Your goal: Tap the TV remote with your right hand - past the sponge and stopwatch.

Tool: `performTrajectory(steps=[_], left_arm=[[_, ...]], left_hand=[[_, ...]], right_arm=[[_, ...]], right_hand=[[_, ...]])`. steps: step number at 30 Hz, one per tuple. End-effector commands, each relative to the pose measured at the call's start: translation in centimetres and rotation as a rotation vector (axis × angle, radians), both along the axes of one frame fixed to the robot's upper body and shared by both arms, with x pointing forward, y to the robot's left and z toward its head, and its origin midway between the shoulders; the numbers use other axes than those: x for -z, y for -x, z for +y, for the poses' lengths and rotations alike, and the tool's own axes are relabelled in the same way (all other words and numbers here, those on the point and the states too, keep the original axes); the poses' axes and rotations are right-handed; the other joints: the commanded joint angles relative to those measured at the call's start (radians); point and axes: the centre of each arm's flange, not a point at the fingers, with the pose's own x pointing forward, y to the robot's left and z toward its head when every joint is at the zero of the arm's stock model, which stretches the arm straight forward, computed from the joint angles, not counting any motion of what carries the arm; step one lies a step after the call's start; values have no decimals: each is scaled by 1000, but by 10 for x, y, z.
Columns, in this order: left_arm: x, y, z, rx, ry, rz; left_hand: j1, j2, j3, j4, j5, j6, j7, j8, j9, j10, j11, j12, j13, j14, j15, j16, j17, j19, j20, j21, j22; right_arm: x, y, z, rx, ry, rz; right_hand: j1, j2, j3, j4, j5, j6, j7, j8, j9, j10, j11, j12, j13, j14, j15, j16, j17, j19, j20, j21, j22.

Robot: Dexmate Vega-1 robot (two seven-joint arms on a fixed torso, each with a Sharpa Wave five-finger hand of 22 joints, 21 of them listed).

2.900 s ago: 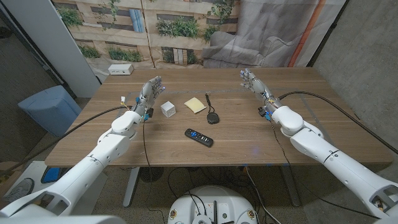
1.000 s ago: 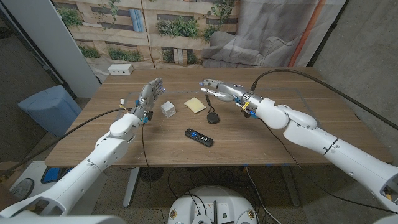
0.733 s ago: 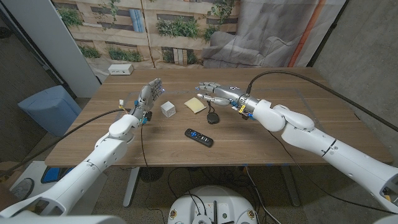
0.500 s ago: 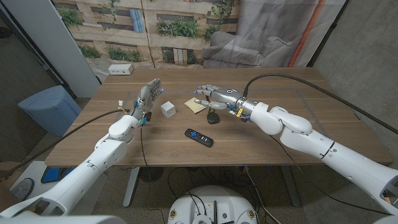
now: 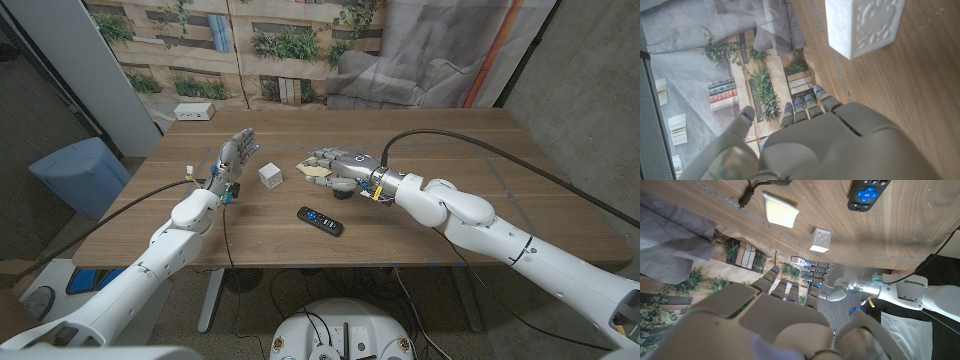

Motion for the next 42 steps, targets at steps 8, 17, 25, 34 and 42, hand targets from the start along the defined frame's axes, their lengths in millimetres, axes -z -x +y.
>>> performTrajectory(steps=[8,17,25,34,42], left_arm=[[6,-3,-1,10,3,-8],[7,-1,0,5,2,1],[9,-4,2,8,-2,6],[8,-6,1,7,-13,12],[8,-8,-3,14,-24,25]], left_hand=[[-7,64,0,6,5,12,-1,6,4,7,-2,2,3,9,-20,2,2,-1,-5,5,2],[-8,64,0,7,5,12,-1,5,4,6,-2,1,3,10,-19,2,2,1,-5,5,2],[-8,64,0,9,5,11,1,4,4,6,-2,1,3,11,-19,2,2,1,-4,5,2],[-8,64,0,11,5,11,3,4,4,6,2,0,3,9,-15,0,3,1,-3,5,2],[-9,63,-1,12,5,11,4,4,4,4,3,-1,3,9,-15,0,3,1,-2,5,2]], right_arm=[[38,3,14,61,34,32],[51,2,16,79,34,4],[59,-1,19,79,45,18],[67,-3,23,89,55,21],[74,-2,24,91,53,36]], right_hand=[[-25,109,-2,20,7,11,-8,1,3,-20,-17,3,2,-19,-6,3,6,-9,-20,6,9],[-29,113,-6,24,9,16,-8,0,4,-18,-21,5,3,-16,-5,8,9,-5,-18,11,10],[-29,115,-9,25,11,14,-8,-3,4,-23,-21,4,3,-16,-7,10,11,-4,-19,14,11],[-29,118,-14,25,15,-2,-8,-10,4,-40,-29,1,3,-25,-2,11,14,-9,-15,15,12],[-29,119,-16,26,17,-5,-9,-11,4,-41,-31,3,3,-29,-3,12,16,-11,-11,16,13]])
